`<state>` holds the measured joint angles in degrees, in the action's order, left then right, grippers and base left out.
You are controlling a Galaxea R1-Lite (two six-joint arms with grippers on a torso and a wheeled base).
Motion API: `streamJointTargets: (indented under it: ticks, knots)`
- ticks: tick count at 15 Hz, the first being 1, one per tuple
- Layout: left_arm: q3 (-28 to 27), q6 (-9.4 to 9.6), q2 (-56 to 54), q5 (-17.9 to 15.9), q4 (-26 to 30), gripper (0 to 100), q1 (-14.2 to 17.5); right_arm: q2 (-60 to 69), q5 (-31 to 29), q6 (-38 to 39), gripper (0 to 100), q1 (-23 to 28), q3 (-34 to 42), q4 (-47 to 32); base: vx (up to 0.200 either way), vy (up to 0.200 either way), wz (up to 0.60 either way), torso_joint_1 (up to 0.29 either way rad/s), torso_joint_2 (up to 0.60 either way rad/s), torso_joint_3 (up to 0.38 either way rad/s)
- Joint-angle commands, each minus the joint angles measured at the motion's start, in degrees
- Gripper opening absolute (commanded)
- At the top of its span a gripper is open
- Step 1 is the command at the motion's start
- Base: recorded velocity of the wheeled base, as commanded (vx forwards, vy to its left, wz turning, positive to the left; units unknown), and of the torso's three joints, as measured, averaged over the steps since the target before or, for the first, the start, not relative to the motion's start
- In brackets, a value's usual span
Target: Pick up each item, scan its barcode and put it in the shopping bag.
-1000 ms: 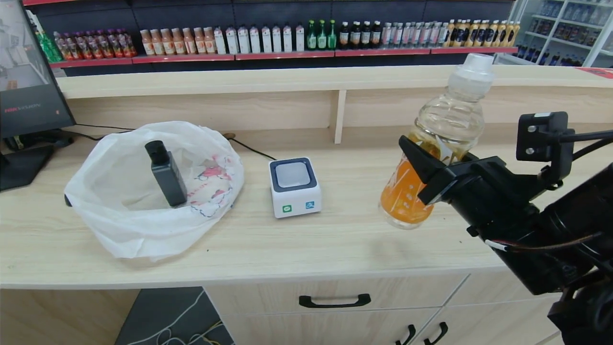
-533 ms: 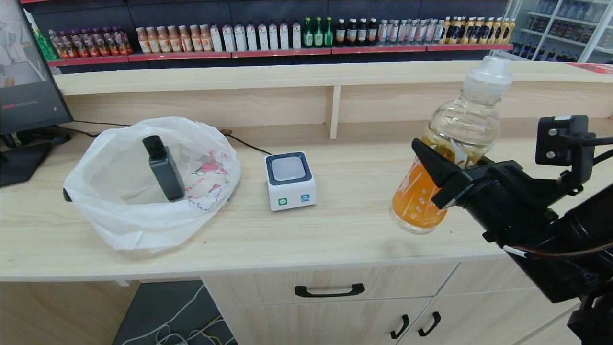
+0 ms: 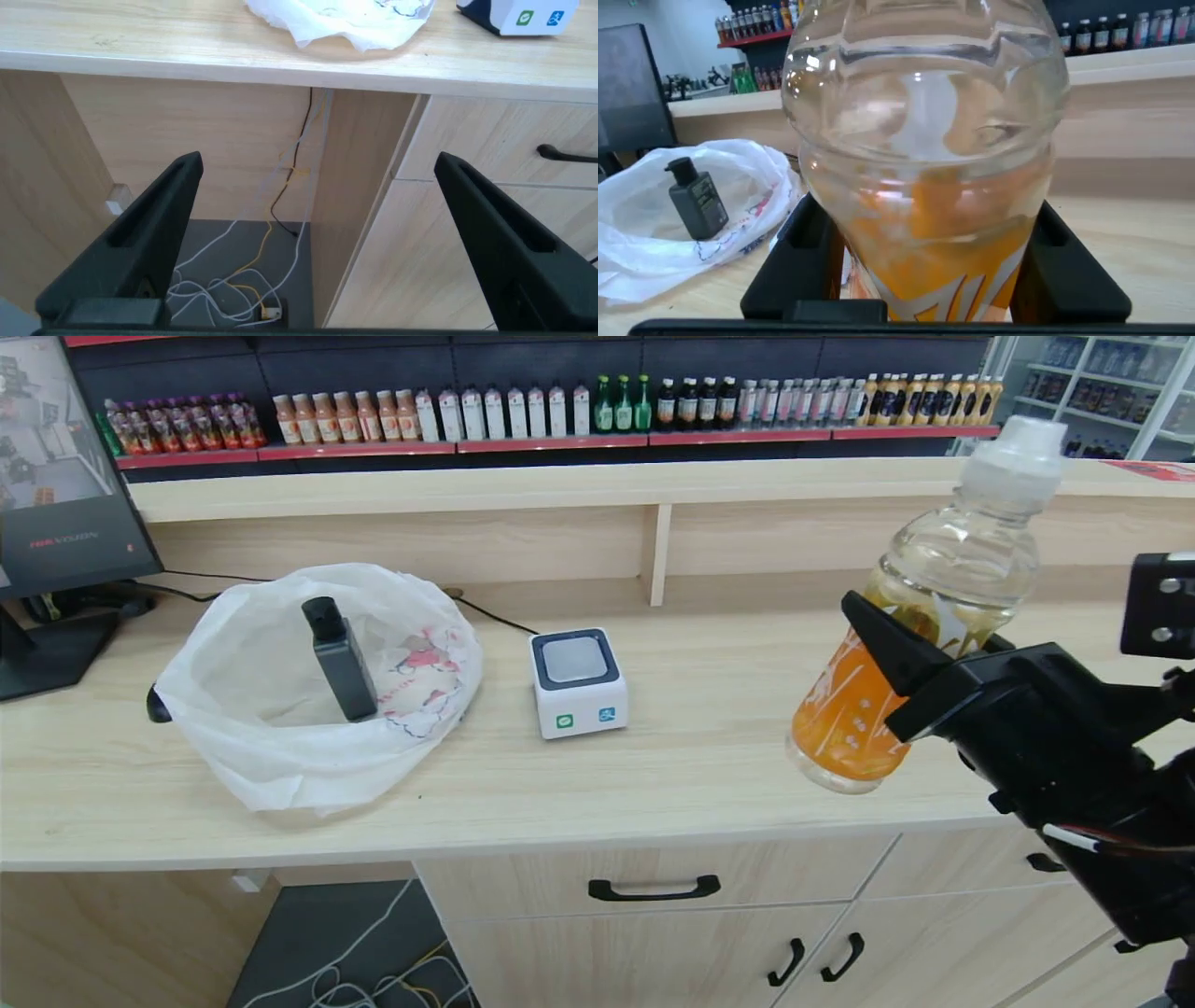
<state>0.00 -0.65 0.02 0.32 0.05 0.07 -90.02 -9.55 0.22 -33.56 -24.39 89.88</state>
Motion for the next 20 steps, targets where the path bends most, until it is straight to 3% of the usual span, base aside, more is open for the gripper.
streamJointTargets:
  ticks: [1, 14, 20]
  knots:
    - [0.0, -0.06, -0.02, 0.03, -0.05, 100, 0.01, 0.81, 0.05, -0.04, 0, 0.25, 0.66, 0.12, 0.0, 0.2, 0.0, 0.017, 0.02, 0.002]
    - [0.0, -0.14, -0.02, 0.03, -0.05, 100, 0.01, 1.51, 0.05, -0.04, 0, 2.1, 0.93, 0.12, 0.0, 0.2, 0.0, 0.002, 0.0, 0.003]
    - [0.0, -0.06, -0.02, 0.03, -0.05, 100, 0.01, 0.28, 0.05, 1.71, 0, 2.1, -0.57, 0.12, 0.0, 0.0, 0.0, 0.0, 0.0, 0.0]
